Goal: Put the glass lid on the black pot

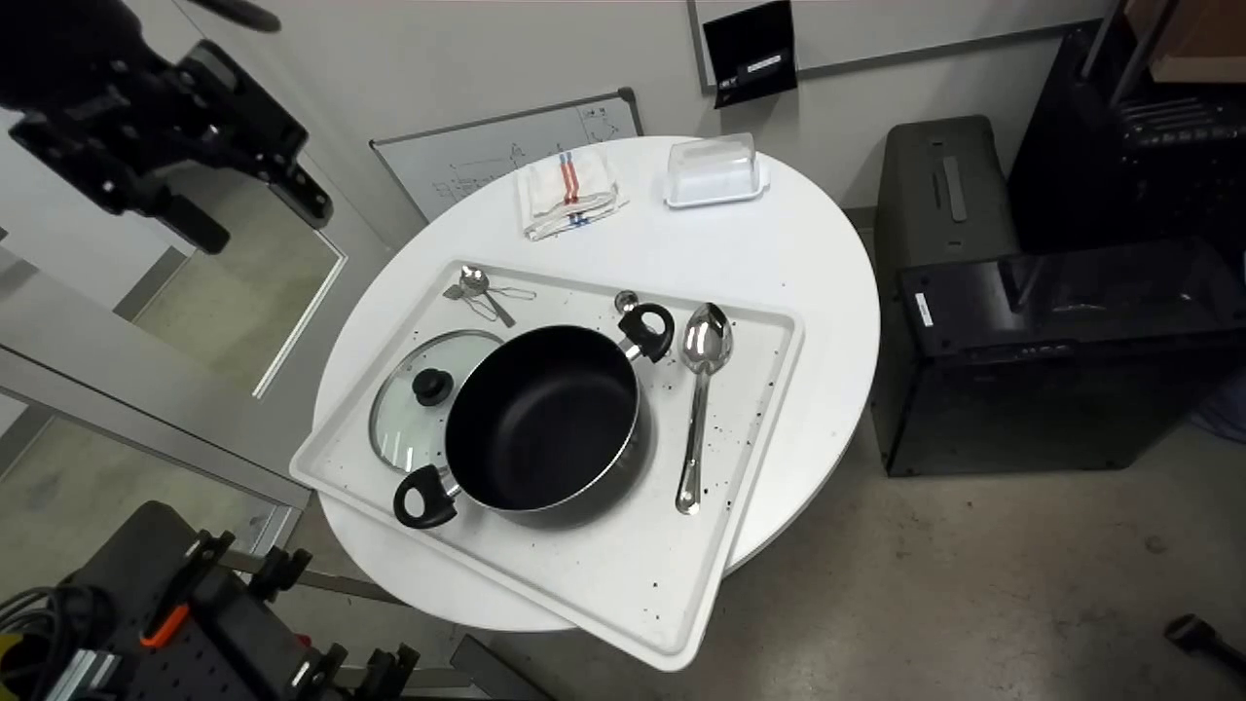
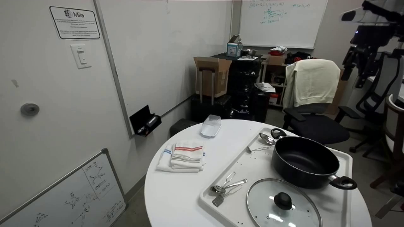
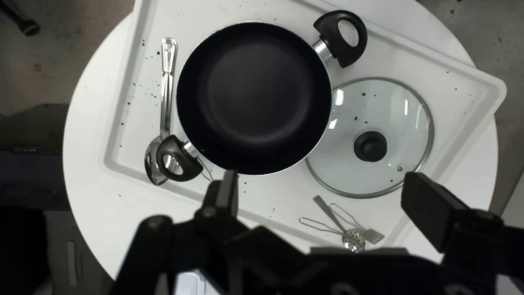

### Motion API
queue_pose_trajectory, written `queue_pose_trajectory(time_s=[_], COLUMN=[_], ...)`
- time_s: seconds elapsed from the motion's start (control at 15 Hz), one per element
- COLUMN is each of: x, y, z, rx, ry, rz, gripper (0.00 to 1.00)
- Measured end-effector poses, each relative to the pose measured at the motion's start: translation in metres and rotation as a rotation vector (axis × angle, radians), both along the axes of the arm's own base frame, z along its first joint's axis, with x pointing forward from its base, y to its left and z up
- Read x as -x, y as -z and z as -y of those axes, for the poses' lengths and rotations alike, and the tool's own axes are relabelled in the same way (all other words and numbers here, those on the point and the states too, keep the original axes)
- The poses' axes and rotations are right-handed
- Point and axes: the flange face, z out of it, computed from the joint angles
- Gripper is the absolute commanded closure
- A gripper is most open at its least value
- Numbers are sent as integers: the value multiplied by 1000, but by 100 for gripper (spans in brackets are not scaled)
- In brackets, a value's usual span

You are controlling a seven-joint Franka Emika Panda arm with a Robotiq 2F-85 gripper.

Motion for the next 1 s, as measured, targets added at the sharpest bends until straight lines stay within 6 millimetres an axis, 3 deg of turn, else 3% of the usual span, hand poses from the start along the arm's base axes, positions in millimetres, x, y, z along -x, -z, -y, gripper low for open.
queue_pose_trajectory(time_s=[0.47, 1.0], x=[-26, -48], y=[61, 136], z=[-62, -117], rx=[30, 79], ry=[-157, -351], rz=[-56, -114], gripper=[0, 0])
